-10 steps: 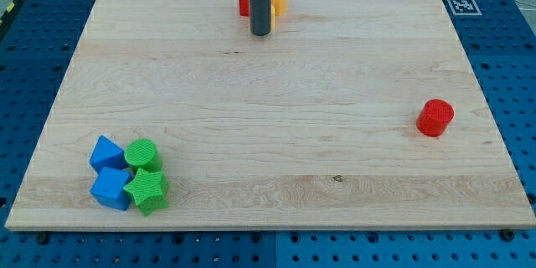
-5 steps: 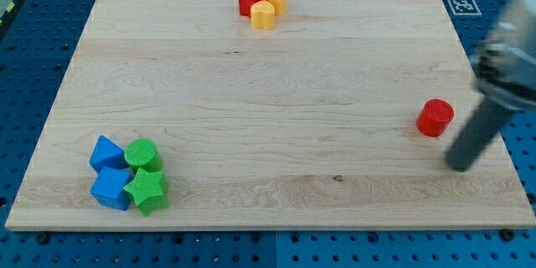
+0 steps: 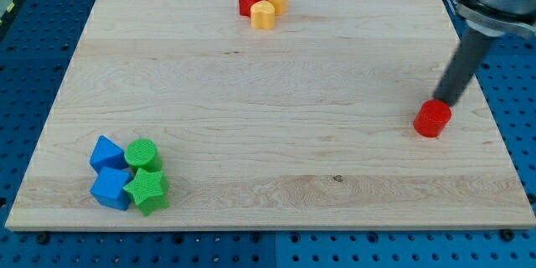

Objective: Move the red circle right to the yellow heart

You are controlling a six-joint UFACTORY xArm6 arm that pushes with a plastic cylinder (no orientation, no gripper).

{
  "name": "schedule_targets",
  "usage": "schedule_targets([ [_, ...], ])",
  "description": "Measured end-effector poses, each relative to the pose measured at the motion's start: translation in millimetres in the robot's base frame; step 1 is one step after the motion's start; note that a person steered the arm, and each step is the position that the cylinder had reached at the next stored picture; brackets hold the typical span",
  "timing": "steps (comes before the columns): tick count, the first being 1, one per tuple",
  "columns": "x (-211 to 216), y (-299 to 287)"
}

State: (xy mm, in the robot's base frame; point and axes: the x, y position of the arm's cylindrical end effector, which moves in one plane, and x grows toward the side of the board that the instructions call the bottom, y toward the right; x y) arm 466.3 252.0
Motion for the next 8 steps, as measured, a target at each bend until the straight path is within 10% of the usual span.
schedule_targets([
  [2,57,-21],
  [5,-113,-170],
  [8,-30,-130],
])
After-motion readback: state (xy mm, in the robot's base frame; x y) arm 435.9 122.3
